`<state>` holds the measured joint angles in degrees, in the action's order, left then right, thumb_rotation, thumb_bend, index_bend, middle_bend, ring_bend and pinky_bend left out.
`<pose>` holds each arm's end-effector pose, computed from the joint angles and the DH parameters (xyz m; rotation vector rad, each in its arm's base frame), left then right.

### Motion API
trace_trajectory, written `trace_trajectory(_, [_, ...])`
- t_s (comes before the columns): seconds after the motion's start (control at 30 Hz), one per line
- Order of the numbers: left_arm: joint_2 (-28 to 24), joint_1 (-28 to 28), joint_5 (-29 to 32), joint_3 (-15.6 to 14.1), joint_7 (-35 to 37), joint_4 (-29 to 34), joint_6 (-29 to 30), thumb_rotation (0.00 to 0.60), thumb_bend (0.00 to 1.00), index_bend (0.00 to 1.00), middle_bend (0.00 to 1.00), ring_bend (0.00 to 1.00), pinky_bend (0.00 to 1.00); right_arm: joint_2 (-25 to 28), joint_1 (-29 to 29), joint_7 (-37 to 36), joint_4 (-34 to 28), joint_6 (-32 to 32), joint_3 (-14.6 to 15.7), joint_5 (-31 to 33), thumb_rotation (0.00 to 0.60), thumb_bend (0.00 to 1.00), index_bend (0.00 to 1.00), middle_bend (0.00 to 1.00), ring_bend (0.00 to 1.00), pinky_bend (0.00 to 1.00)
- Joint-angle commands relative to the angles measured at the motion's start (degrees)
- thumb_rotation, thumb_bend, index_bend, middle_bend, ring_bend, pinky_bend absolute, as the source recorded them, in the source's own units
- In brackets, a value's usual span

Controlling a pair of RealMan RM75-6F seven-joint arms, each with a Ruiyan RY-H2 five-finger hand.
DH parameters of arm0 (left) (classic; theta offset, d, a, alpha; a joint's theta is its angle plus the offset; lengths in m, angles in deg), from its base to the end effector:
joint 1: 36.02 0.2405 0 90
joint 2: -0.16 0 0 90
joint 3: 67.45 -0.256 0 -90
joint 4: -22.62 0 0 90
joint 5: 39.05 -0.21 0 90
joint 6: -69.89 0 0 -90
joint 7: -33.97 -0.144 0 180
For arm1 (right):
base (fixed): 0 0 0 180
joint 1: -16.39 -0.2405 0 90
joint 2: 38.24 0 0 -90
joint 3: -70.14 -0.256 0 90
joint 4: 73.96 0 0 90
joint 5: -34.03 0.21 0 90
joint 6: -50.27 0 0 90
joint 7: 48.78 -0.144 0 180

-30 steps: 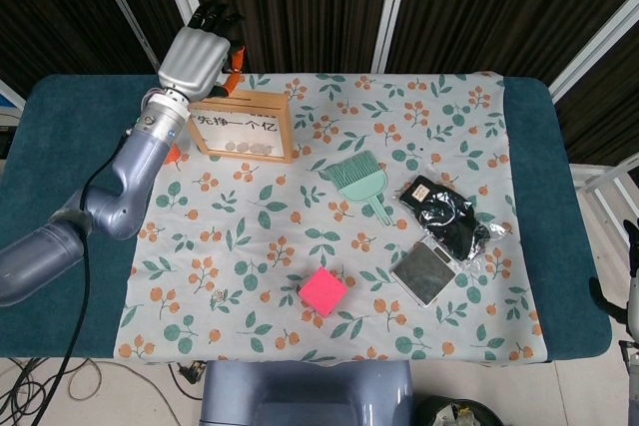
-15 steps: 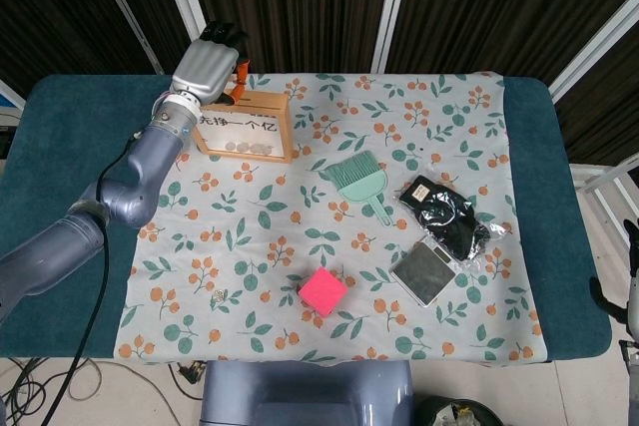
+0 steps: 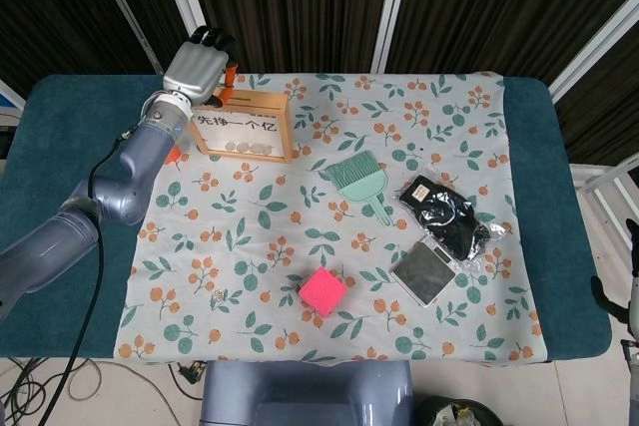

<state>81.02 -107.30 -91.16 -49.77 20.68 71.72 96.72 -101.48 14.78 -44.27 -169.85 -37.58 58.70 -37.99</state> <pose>-0.0589 0.5435 0.1205 -1.7564 -0.6601 -0.7872 -0.3275 -0.1868 0.1984 1.0547 -0.8789 0.8417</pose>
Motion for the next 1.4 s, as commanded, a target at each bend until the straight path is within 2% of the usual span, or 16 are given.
trace_trajectory(0.03, [0.6, -0.2, -0.4, -0.8, 0.3, -1.0, -0.4, 0.6, 0.53, 0.66, 0.11, 0.0, 0.0, 0.1, 0.0, 0.1, 0.0, 0.1, 0.0, 0.0, 0.6, 0.39, 0.08, 0.05, 0.0, 0.0])
trace_trajectory(0.33, [1.9, -0.5, -1.8, -2.0, 1.2, -2.4, -0.8, 0.6, 0.53, 0.65, 0.12, 0.0, 0.0, 0.1, 0.0, 0.0, -0.1, 0.0, -0.1, 0.0, 0.6, 0.4, 0.08, 0.05, 0.0, 0.0])
trace_trajectory(0.73, [2.5, -1.0, -2.0, -2.8, 1.7, -3.6, -1.6, 0.6, 0.47, 0.59, 0.11, 0.0, 0.0, 0.2, 0.1, -0.1, -0.2, -0.1, -0.2, 0.1, 0.6, 0.39, 0.08, 0.05, 0.0, 0.0])
trace_trajectory(1.07, [2.5, -1.5, -1.6, -3.5, 0.9, -3.6, -1.6, 0.6, 0.47, 0.53, 0.11, 0.0, 0.0, 0.2, 0.1, 0.1, -0.2, -0.2, -0.2, 0.2, 0.6, 0.39, 0.08, 0.05, 0.0, 0.0])
trace_trajectory(1.2, [2.5, -1.6, -1.2, -3.7, 0.6, -3.6, -1.3, 0.6, 0.41, 0.51, 0.11, 0.0, 0.0, 0.2, 0.2, 0.1, -0.3, -0.3, -0.2, 0.2, 0.6, 0.39, 0.08, 0.05, 0.0, 0.0])
trace_trajectory(1.4, [2.5, -1.8, -0.9, -4.0, 0.0, -3.3, -1.1, 0.6, 0.38, 0.5, 0.11, 0.0, 0.0, 0.2, 0.2, 0.2, -0.2, -0.2, -0.2, 0.3, 0.6, 0.39, 0.08, 0.05, 0.0, 0.0])
